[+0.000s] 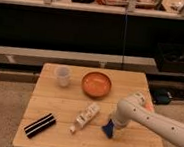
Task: Place the white sponge in the ceramic bowl
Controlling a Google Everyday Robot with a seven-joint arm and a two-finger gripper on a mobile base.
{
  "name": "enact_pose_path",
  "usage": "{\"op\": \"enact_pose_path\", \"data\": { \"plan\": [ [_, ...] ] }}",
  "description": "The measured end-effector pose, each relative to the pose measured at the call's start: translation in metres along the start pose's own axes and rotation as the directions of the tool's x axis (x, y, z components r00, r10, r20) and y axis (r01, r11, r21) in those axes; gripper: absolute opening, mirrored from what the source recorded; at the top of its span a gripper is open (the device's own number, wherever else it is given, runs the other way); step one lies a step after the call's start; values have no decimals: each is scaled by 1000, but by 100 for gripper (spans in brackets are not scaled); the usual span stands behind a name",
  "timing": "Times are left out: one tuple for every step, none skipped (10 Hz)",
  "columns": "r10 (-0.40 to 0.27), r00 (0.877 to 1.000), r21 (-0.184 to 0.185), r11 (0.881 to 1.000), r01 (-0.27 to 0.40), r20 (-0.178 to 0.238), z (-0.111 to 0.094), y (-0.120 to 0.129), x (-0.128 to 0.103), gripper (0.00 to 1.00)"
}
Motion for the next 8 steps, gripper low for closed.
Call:
{"op": "enact_pose_path", "data": {
  "plan": [
    [0, 1000, 0, 1000, 0, 2, 0, -1, 1, 35],
    [-2, 1000, -2, 1000, 2, 4, 1, -2, 2, 30],
    [-3, 1000, -3, 1000, 3, 4, 2, -2, 2, 29],
    [-5, 1000, -5, 1000, 5, 4, 2, -2, 2, 34],
    [-5, 1000, -4, 1000, 5, 5, 2, -3, 2, 42],
    [-2, 1000, -2, 1000, 3, 5, 1, -3, 3, 49],
    [-1, 1000, -1, 1000, 1, 6, 1, -3, 4, 51],
    [-1, 1000, -2, 1000, 1, 6, 1, -4, 4, 48]
  ]
}}
